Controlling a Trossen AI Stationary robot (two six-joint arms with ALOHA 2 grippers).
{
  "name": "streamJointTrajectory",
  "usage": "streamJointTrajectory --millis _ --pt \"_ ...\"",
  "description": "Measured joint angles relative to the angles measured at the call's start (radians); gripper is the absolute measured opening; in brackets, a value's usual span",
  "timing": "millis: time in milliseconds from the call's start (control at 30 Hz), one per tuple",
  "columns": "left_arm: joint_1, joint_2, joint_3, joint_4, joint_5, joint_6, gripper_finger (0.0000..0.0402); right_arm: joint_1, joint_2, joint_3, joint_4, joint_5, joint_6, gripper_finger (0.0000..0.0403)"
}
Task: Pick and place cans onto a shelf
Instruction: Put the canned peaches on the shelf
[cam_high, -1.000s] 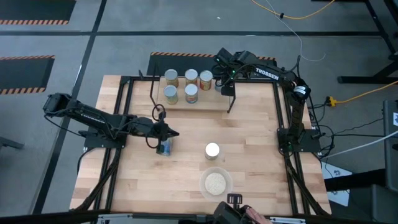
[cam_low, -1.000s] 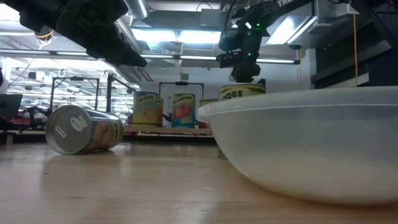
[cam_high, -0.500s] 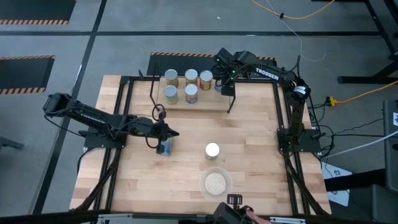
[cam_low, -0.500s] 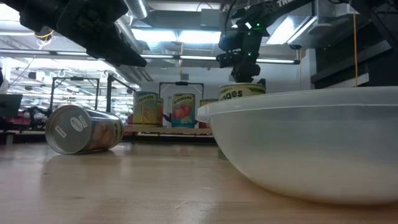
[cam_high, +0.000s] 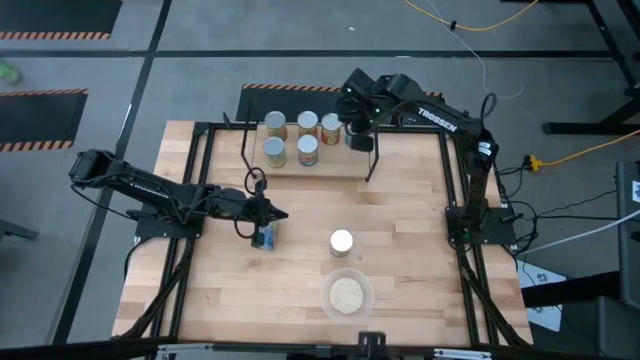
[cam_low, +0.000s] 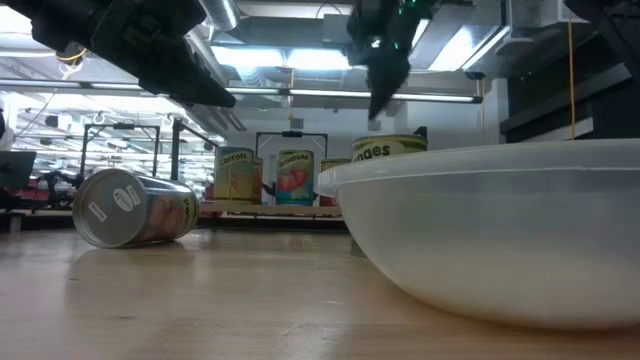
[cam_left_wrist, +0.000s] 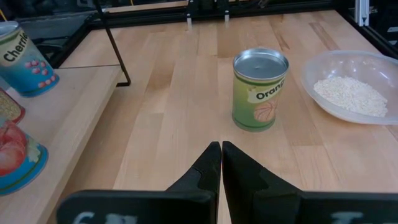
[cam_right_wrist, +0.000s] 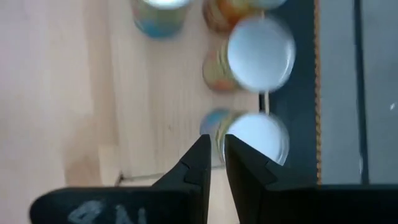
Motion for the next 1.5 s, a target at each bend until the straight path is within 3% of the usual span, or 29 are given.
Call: streamJointTrajectory --millis 233,433,833,1000,1267,1500 --pt "0.000 0.000 0.000 0.000 0.000 -0.001 0.0009 0.137 -0.001 0.130 -0.087 -0.003 0.050 0.0052" --pt "0.000 0.000 0.000 0.000 0.000 -0.005 0.0009 0.262 -0.001 0.106 -0.138 -0.095 0.112 0.0052" --pt "0.001 0.000 0.000 0.005 0.000 -0.059 0.0011 0.441 -0.001 -0.099 -0.165 -0.113 0.171 0.0052" --pt "0.012 0.000 0.000 0.005 0.000 -0.115 0.0043 0.477 -0.042 -0.193 -0.144 -0.113 0.187 0.0052" --pt "0.055 0.000 0.000 0.007 0.000 -0.118 0.0106 0.505 -0.262 -0.452 0.020 -0.099 0.320 0.0052" --pt "0.103 0.000 0.000 0.048 0.000 -0.170 0.0117 0.527 -0.490 -0.713 0.229 -0.098 0.419 0.0052"
